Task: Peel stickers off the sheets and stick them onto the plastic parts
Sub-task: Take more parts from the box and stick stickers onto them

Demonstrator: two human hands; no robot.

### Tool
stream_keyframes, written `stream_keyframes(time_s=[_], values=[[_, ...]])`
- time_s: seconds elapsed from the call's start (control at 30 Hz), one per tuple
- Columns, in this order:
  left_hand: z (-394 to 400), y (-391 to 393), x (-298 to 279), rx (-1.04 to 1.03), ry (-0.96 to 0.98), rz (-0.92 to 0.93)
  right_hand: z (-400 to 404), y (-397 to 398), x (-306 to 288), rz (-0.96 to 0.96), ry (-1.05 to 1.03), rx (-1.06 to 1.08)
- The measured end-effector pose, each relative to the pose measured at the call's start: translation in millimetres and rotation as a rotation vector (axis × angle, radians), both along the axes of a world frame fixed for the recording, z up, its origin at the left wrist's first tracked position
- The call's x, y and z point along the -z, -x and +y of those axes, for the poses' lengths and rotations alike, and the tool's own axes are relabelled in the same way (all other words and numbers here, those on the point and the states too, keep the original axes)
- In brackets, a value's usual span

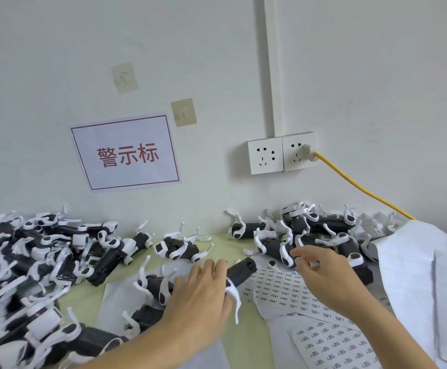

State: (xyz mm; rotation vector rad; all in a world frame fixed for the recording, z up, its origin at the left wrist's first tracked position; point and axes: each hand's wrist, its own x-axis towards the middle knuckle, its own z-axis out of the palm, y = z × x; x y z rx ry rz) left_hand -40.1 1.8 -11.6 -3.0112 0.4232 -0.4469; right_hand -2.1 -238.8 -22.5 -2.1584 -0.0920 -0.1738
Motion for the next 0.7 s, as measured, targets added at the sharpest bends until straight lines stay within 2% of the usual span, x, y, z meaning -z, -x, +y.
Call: stream_keyframes(time_s=[0.1, 0.13, 0.2, 0.27, 0.33, 0.47, 0.57, 0.63, 0.7], values=[[17.4, 5.3, 17.2, -0.149, -0.093, 0.09, 1.6, -0.7, 0.6, -0.006, 0.028, -0.004], [24.6, 3.2, 20.5, -0.174, -0.183, 0.123, 1.2, -1.2, 0.4, -0.006, 0.033, -0.003], [37.0, -3.6, 23.2, -0.165, -0.341, 0.092, -2.0, -2.5, 0.3, 0.011, 0.039, 0.002], [46.2, -14.6, 19.4, -0.18, -0.373, 0.025, -8.3, -1.8, -0.4, 0.044, 0.094, 0.005], [58.8, -27.9, 15.8, -0.242, -0.372, 0.053, -15.0, 0.3, -1.0, 0.071, 0.189, 0.003], [81.9, -52.4, -0.7, -0.358, -0.39, 0.24, -19.8, 2.3, -1.6, 0.097, 0.31, 0.018], [79.8, -60.6, -18.8, -0.404, -0.374, 0.482, -17.4, 2.8, -3.1, 0.098, 0.303, 0.004], [74.4, -67.2, -34.7, -0.387, -0.282, 0.585, -16.4, 3.8, -3.6, 0.095, 0.311, -0.005], [68.1, -74.6, -48.6, -0.352, -0.142, 0.551, -16.2, 3.6, -2.7, 0.094, 0.318, -0.004]])
